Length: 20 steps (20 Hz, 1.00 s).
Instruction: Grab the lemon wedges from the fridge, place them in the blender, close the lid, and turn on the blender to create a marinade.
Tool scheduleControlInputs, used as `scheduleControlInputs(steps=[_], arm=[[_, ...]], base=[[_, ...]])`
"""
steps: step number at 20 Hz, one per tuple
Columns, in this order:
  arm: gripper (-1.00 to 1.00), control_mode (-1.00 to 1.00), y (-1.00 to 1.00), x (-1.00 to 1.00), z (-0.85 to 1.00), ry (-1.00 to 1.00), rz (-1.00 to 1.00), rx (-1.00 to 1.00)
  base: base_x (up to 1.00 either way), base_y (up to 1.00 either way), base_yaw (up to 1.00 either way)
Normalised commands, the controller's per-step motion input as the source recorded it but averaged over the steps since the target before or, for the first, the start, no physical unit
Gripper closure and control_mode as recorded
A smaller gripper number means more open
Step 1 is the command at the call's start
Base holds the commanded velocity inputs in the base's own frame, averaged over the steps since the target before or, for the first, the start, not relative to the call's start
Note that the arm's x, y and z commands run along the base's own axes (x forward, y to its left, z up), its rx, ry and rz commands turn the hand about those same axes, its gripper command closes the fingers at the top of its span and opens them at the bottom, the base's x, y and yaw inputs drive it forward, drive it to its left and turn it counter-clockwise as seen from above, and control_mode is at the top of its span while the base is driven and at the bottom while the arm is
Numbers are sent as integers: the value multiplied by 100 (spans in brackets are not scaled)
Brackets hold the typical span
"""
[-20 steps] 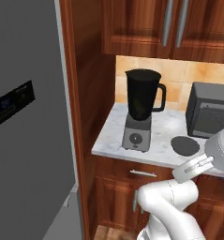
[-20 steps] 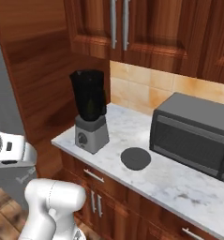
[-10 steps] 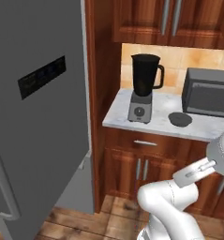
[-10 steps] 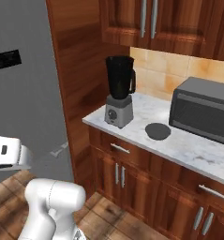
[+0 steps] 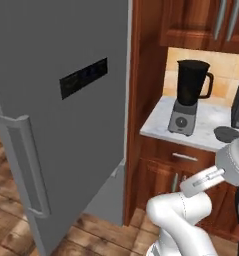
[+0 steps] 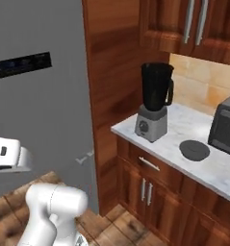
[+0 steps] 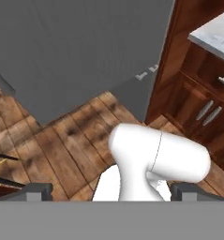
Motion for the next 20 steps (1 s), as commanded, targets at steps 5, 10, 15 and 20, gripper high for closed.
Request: scheduleControlInputs(steps=[5, 10, 15, 20], arm=[[-100, 100, 0, 0, 0, 0, 0, 0], [-100, 100, 0, 0, 0, 0, 0, 0], [-100, 100, 0, 0, 0, 0, 0, 0], [-100, 100, 0, 0, 0, 0, 0, 0]], base=[[-41, 21, 62], [-20, -92, 61], [-37, -75, 68], [-11, -2, 86]])
